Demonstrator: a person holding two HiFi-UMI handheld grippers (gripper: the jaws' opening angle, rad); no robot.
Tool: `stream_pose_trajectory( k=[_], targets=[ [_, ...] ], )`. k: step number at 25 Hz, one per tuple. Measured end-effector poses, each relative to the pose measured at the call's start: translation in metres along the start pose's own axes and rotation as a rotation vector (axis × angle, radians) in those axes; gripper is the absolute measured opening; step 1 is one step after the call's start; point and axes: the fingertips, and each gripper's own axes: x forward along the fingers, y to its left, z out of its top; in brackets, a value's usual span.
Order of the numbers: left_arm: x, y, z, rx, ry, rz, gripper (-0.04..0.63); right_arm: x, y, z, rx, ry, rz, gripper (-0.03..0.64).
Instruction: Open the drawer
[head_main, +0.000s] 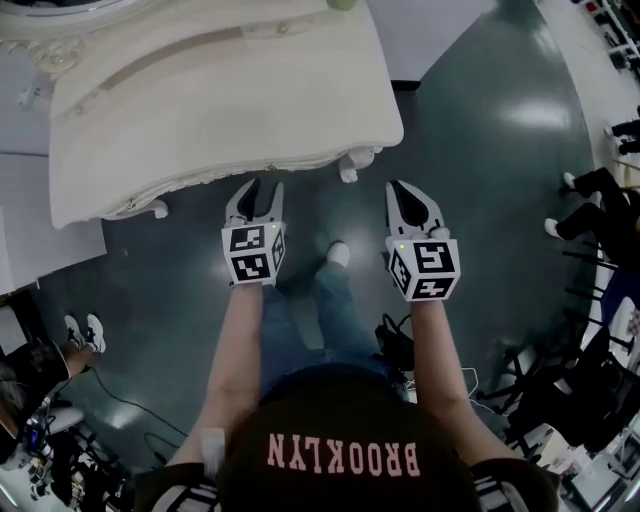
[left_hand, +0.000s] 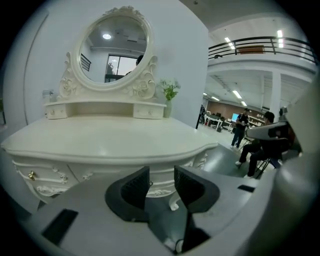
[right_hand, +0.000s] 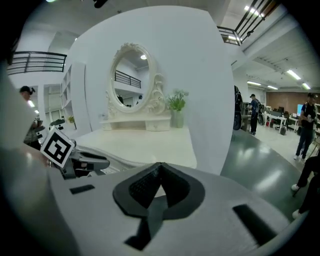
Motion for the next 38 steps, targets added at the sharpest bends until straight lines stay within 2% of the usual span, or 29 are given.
stream_pose_trajectory(
  k=[5,10,16,21,26,38],
  targets=[
    [0.032,0.014,-0.027,-0.039,0.065,0.059,0.146,0.027,-0.008,-0.03,-0.035,0.087,0.049,-0.003],
    [0.059,0.025,-0.045,-0.062,0.11,0.08,0.146,0.053,-0.003,-0.049,-0.028,0.112,0.084,-0.003],
    [0.08,0.035,-0.056,-0.061,0.168,0.107,0.146,0.068,-0.005,-0.064,0.074,0.129,0.063,-0.003],
    [0.092,0.041,-0.06,-0.076,0.198,0.11,0.144,0.064,-0.015,-0.076,0.114,0.146,0.033,-0.003],
    [0.101,0.043,-0.062,-0.06,0.236,0.123,0.129,0.058,-0.028,-0.084,0.138,0.156,0.008,-0.003],
    [0.096,0.045,-0.061,-0.063,0.242,0.127,0.121,0.045,-0.031,-0.089,0.117,0.153,0.051,-0.003]
  ],
)
